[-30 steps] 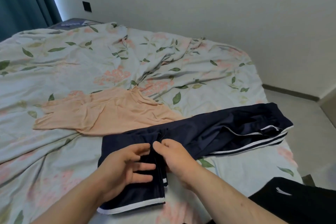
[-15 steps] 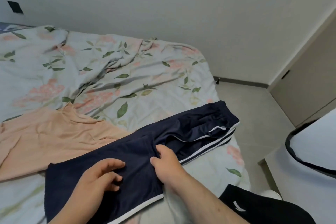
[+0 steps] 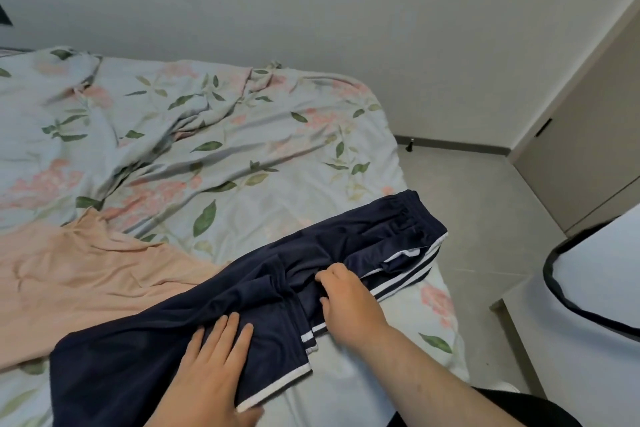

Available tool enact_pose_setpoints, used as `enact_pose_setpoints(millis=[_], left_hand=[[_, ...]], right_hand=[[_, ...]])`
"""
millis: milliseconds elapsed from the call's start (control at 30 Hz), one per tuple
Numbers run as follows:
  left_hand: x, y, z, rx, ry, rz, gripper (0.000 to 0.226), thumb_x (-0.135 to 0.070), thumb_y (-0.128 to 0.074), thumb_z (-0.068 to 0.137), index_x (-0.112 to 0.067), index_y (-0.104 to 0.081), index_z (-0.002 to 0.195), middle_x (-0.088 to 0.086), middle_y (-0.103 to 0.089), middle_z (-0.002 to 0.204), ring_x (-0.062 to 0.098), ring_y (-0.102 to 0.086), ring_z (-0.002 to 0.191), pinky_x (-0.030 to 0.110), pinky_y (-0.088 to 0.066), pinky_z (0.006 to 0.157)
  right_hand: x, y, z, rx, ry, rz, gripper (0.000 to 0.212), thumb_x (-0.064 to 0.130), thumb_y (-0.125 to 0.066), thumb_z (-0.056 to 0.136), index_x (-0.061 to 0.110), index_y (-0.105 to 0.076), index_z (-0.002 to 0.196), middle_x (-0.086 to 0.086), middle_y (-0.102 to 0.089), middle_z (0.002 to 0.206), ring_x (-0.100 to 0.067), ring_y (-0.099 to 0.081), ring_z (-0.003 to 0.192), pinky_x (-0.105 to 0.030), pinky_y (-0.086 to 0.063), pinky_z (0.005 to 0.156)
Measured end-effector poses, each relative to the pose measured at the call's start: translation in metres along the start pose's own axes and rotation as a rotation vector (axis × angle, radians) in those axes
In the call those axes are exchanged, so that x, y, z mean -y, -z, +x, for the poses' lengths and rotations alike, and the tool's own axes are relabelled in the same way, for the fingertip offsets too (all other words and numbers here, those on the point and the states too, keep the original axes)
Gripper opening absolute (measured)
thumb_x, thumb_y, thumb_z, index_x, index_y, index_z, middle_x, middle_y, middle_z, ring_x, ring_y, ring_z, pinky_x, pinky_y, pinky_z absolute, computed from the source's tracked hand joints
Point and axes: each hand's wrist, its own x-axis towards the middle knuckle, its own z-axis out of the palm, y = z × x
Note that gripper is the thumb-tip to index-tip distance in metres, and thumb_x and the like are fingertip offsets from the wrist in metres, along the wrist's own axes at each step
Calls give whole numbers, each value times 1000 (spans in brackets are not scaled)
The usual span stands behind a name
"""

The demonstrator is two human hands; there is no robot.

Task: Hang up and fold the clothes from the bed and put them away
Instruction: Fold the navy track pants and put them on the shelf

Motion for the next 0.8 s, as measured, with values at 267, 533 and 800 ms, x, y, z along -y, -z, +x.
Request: enact_pose_setpoints(millis=[267,533,800], left_hand=[[48,-2,-19,-236,152,-154,62,-37,-43,66,-3,-75,108,17,-71,115,42,-71,95,48,-55,86],[41,-5,-20,-206,235,-141,74,-51,-43,62,-7,-72,115,14,-65,126,45,-64,105,56,-52,90],[32,-7,-15,-114,197,60,72,-56,-48,58,-4,-74,100,18,-69,105,39,-70,86,52,-58,67]], right_hand=[[-4,-16,3,-117,-32,-131,47,10,-46,100,22,-36,145,3,-30,149,-25,-59,85,-34,-47,66],[11,2,34,-44,-96,-254,40,-2,-57,84,15,-50,120,-7,-40,124,-29,-46,105,-35,-37,68],[-32,13,-3,-13,63,-251,33,-9,-45,77,23,-43,89,2,-49,94,-22,-39,85,-31,-28,68]])
